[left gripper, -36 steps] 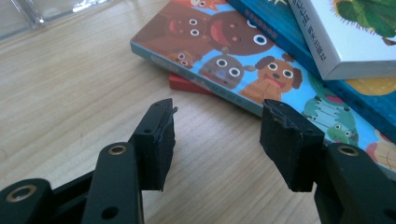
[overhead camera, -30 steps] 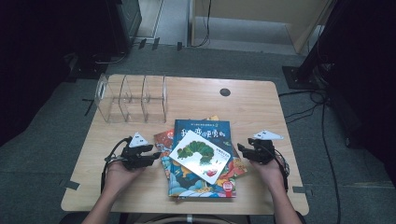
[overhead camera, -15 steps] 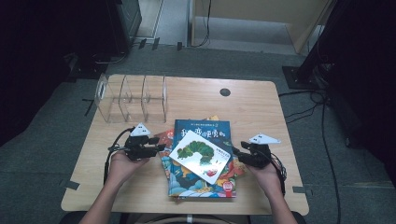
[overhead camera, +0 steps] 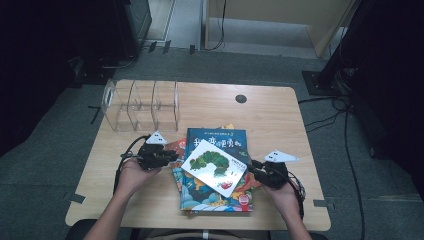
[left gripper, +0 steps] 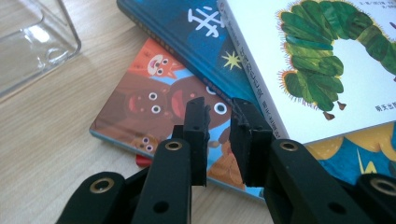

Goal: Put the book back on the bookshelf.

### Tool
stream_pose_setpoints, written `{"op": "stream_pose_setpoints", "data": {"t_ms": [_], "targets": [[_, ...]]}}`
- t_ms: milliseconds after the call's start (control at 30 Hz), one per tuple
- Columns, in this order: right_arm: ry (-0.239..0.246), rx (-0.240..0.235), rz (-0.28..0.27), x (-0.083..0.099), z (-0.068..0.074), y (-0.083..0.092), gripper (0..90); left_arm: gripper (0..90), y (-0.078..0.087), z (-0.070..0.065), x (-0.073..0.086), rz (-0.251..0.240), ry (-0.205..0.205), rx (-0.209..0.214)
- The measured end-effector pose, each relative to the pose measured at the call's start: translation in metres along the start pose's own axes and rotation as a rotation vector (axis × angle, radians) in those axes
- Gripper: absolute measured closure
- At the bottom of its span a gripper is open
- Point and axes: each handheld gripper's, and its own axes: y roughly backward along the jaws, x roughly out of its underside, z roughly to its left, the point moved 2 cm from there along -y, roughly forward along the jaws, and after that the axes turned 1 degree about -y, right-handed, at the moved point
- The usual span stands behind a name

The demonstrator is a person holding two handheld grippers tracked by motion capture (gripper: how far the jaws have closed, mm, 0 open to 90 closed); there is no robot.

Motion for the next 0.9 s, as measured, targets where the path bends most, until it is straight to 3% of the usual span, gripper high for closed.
{"op": "stream_pose_setpoints", "data": {"t_ms": [100, 267, 467, 733, 800, 900], "targets": [[0.008, 0.002, -0.014, 0.002, 0.003, 0.001, 77.8, 77.4, -0.001, -0.001, 0.0, -0.004, -0.019, -0.002], [0.018, -0.014, 0.003, 0.006, 0.01, 0.0, 86.9, 78.7, -0.006, 0.0, -0.001, 0.0, 0.001, 0.028], [0.023, -0.036, 0.045, 0.01, 0.013, -0.003, 88.4, 77.9, -0.012, -0.004, -0.004, 0.03, -0.019, 0.04], [0.022, -0.048, 0.05, 0.009, 0.013, -0.007, 88.8, 62.4, -0.016, -0.008, -0.005, 0.032, -0.016, 0.047], [0.022, -0.049, 0.051, 0.009, 0.013, -0.007, 89.4, 58.8, -0.017, -0.009, -0.004, 0.031, -0.023, 0.022], [0.022, -0.048, 0.05, 0.008, 0.013, -0.008, 90.0, 56.3, -0.016, -0.008, -0.002, 0.031, -0.021, 0.022]]}}
